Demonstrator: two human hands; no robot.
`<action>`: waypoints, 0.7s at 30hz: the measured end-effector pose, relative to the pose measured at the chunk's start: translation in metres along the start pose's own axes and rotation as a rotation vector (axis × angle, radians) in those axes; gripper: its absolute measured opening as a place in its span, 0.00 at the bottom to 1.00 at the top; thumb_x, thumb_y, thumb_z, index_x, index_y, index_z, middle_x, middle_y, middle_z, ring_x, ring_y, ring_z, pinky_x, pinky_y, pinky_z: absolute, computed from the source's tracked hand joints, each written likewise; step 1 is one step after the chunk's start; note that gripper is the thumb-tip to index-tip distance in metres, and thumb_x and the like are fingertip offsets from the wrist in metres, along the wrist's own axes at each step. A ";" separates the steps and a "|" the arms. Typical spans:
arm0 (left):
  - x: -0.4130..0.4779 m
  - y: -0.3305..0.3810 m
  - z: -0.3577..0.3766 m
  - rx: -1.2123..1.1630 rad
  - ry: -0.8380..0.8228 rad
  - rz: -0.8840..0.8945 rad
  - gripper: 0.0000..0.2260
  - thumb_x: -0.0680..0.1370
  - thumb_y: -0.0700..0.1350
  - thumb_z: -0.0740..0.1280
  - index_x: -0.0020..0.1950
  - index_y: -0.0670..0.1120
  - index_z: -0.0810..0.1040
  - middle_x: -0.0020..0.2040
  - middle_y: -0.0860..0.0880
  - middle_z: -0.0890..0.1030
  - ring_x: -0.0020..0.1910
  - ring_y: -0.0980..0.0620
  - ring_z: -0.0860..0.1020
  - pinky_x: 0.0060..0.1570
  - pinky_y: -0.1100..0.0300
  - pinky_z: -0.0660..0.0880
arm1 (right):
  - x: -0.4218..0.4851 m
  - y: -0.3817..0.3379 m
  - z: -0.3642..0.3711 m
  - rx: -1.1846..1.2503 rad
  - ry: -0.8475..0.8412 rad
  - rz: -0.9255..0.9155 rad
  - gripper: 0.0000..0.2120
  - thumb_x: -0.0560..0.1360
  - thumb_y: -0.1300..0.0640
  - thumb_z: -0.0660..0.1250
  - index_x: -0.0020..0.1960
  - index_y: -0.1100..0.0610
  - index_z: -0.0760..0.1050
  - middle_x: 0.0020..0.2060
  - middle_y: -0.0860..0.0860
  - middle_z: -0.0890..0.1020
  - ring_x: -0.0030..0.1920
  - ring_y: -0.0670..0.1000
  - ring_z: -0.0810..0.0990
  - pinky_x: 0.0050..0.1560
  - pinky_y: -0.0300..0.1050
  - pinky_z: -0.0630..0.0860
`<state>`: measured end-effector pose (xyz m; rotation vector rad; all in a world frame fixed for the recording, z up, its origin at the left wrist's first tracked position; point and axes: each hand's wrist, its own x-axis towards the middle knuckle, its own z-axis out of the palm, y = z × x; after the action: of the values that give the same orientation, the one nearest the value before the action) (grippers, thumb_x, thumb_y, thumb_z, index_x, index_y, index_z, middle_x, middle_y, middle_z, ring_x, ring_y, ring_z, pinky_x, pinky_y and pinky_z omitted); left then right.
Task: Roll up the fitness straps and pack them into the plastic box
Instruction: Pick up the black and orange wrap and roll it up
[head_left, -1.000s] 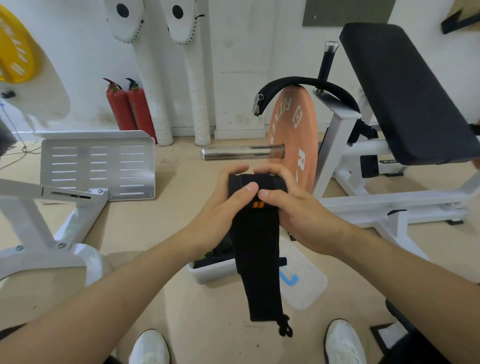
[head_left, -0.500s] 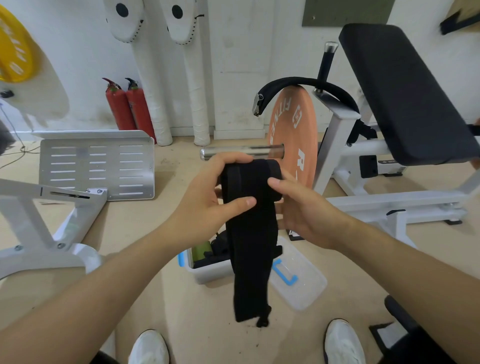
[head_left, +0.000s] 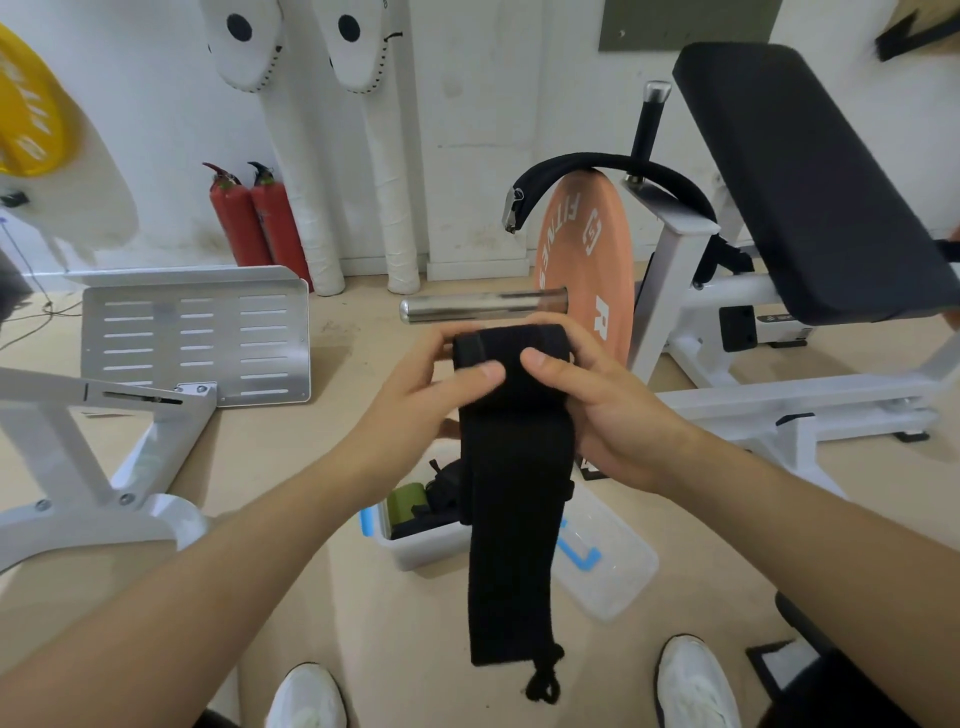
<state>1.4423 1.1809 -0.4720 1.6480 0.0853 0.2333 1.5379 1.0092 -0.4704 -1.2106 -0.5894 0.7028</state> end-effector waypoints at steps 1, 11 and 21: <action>0.001 0.001 0.001 -0.069 -0.004 -0.096 0.19 0.77 0.55 0.71 0.66 0.52 0.76 0.56 0.52 0.82 0.52 0.49 0.84 0.53 0.47 0.83 | 0.001 0.001 -0.001 -0.007 -0.014 -0.002 0.20 0.78 0.59 0.67 0.69 0.53 0.71 0.66 0.61 0.76 0.65 0.61 0.79 0.65 0.64 0.76; 0.006 -0.003 -0.009 -0.125 0.056 -0.095 0.23 0.70 0.49 0.77 0.64 0.50 0.79 0.61 0.44 0.81 0.56 0.46 0.84 0.51 0.52 0.83 | 0.007 0.005 -0.007 -0.194 -0.071 0.054 0.20 0.80 0.57 0.66 0.70 0.43 0.70 0.65 0.50 0.77 0.63 0.55 0.81 0.60 0.59 0.81; 0.004 -0.015 -0.008 0.219 -0.024 0.251 0.25 0.71 0.37 0.78 0.61 0.58 0.75 0.65 0.50 0.74 0.61 0.50 0.77 0.53 0.55 0.82 | 0.012 0.013 -0.008 -0.134 0.000 0.135 0.20 0.80 0.39 0.62 0.68 0.47 0.74 0.63 0.54 0.81 0.64 0.56 0.80 0.65 0.60 0.77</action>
<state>1.4456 1.1912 -0.4857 1.8791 -0.1192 0.4071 1.5496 1.0161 -0.4841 -1.3842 -0.5658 0.7869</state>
